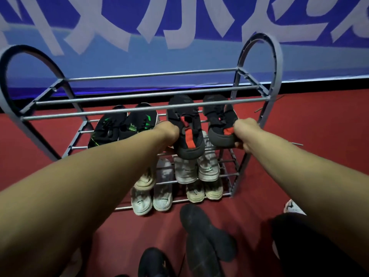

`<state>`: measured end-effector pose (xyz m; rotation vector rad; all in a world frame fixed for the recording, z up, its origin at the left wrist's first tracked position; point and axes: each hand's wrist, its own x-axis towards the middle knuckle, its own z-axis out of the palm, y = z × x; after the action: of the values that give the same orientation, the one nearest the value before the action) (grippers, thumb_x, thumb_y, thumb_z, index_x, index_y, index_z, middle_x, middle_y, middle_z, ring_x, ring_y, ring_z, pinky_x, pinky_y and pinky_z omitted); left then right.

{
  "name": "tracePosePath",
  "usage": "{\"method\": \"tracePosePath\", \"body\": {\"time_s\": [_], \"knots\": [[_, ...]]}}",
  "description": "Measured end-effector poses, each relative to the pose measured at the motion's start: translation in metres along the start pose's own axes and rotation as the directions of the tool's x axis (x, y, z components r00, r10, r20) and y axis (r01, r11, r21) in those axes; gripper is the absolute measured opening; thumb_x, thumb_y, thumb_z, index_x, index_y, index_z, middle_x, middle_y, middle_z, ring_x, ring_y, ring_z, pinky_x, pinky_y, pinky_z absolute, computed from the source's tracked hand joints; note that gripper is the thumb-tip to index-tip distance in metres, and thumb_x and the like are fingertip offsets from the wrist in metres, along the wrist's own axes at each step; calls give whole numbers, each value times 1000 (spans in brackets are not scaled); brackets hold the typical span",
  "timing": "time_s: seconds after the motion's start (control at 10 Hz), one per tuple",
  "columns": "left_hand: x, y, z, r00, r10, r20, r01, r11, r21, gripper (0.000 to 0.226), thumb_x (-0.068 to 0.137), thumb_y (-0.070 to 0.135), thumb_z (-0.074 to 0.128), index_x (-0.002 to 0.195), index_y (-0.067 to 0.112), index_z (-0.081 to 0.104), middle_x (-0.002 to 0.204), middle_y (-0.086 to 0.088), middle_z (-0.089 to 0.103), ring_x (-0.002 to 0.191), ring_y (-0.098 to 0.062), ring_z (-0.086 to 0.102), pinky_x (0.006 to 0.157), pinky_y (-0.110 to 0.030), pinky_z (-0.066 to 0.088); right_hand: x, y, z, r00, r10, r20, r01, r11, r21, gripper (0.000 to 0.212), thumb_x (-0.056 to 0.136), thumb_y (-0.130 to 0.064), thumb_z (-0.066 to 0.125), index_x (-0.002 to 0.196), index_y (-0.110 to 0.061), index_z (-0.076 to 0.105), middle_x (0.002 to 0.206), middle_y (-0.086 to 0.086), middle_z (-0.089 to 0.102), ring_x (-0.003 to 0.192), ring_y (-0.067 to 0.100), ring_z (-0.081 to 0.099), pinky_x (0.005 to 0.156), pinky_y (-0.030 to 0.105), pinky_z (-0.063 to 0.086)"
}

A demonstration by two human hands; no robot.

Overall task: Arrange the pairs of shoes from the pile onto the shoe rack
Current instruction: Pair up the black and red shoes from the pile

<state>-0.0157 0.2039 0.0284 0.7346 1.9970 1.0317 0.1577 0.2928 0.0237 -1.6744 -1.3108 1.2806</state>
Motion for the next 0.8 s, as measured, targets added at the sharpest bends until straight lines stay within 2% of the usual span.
{"method": "tracePosePath", "body": {"time_s": [0.1, 0.2, 0.3, 0.4, 0.5, 0.6, 0.7, 0.8], "knots": [[10, -1, 10, 1000, -15, 21, 14, 1000, 13, 24, 92, 0, 36, 77, 5, 54, 79, -18, 59, 70, -31, 60, 58, -41, 56, 5, 0, 2, 998, 12, 61, -8, 998, -59, 36, 93, -10, 44, 126, -9, 59, 102, 14, 66, 57, 20, 47, 37, 18, 39], [15, -5, 16, 999, -29, -38, 29, 1000, -10, 18, 92, 4, 44, 76, 7, 52, 75, -15, 63, 67, -29, 63, 59, -42, 57, -1, 2, 2, 987, -9, 158, 41, 978, -203, 35, 94, -4, 47, 127, 3, 58, 74, 4, 52, 58, 15, 45, 52, 25, 41], [19, -7, 15, 977, 10, -211, 21, 989, 146, 26, 92, 20, 47, 69, 8, 49, 89, -17, 69, 84, -32, 69, 76, -39, 57, -2, 3, -3, 988, -14, 155, 56, 961, -270, 36, 93, -2, 50, 128, 5, 56, 70, 2, 46, 58, 14, 45, 57, 25, 42], [8, -3, 7, 982, 144, -121, -72, 880, 469, 40, 99, 36, 41, 81, 5, 58, 110, -19, 67, 103, -35, 64, 86, -37, 50, -10, 2, -5, 986, -24, 166, 75, 948, -309, 35, 95, -9, 49, 128, 2, 57, 73, 1, 50, 60, 14, 47, 57, 24, 43], [4, -8, 3, 979, 170, -115, -96, 873, 478, 50, 100, 42, 38, 115, 2, 62, 125, -21, 62, 116, -38, 57, 96, -36, 44, -23, 8, 4, 994, -101, 34, 107, 923, -370, 47, 97, -27, 36, 137, -7, 49, 115, 14, 62, 92, 29, 58, 78, 33, 46], [-7, -28, 2, 954, 240, -180, -158, 912, 379, 43, 97, 38, 43, 124, 6, 56, 127, -18, 61, 117, -37, 56, 92, -35, 42, -44, 22, 16, 984, -172, -42, 132, 871, -473, 53, 98, -34, 38, 148, -18, 34, 152, 15, 35, 134, 39, 38, 106, 42, 34], [-32, -53, 3, 944, 286, -168, -233, 933, 275, 47, 96, 36, 46, 136, 11, 48, 132, -13, 60, 121, -32, 55, 97, -35, 41, -67, 35, 28, 988, -152, -20, 128, 892, -433, 68, 98, -32, 43, 156, -27, 9, 162, 6, 15, 140, 40, 26, 109, 42, 30], [-50, -83, 2, 940, 307, -152, -276, 942, 192, 45, 93, 28, 51, 136, 14, 50, 131, -6, 62, 120, -26, 57, 102, -34, 43, -84, 44, 37, 988, -129, -81, 93, 932, -349, 80, 96, -29, 48, 157, -26, -4, 164, 6, 7, 141, 41, 21, 110, 43, 29]]}}
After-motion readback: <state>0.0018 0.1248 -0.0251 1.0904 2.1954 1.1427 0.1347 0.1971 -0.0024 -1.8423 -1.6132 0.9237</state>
